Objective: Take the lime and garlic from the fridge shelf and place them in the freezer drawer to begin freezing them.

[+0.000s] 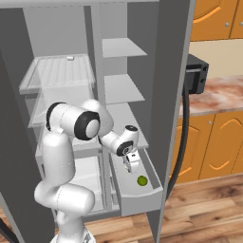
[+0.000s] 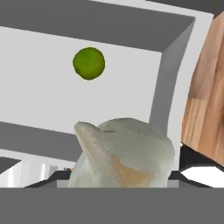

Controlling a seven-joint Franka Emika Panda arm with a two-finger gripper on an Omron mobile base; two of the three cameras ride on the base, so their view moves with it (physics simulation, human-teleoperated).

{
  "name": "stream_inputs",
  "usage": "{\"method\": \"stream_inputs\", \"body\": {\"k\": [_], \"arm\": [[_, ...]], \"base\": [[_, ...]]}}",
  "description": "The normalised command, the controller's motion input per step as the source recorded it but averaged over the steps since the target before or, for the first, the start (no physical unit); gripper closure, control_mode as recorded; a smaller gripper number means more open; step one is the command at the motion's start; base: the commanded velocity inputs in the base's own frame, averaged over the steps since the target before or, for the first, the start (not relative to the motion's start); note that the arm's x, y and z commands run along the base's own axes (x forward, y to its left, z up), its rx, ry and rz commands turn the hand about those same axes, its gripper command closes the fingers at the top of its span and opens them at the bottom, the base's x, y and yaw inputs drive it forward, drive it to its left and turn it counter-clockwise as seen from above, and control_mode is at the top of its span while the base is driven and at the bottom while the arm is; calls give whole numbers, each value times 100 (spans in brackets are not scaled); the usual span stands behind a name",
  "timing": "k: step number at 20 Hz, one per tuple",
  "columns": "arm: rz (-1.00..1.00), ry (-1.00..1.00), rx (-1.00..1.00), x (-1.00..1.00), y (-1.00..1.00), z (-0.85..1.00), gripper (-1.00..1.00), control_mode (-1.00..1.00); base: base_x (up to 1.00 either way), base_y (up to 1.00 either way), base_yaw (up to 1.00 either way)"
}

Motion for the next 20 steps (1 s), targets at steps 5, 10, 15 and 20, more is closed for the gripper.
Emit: {"method": "stream_inputs", "body": {"k": [5, 10, 15, 20], "arm": [[0, -1, -5, 17, 0, -46, 100, -100], [0, 0, -5, 24, 0, -43, 100, -100], [0, -2, -1, 12, 0, -28, 100, -100], [0, -2, -1, 35, 0, -30, 100, -100]], "base": [[0, 0, 0], [0, 0, 0], [0, 0, 0], [0, 0, 0]]}}
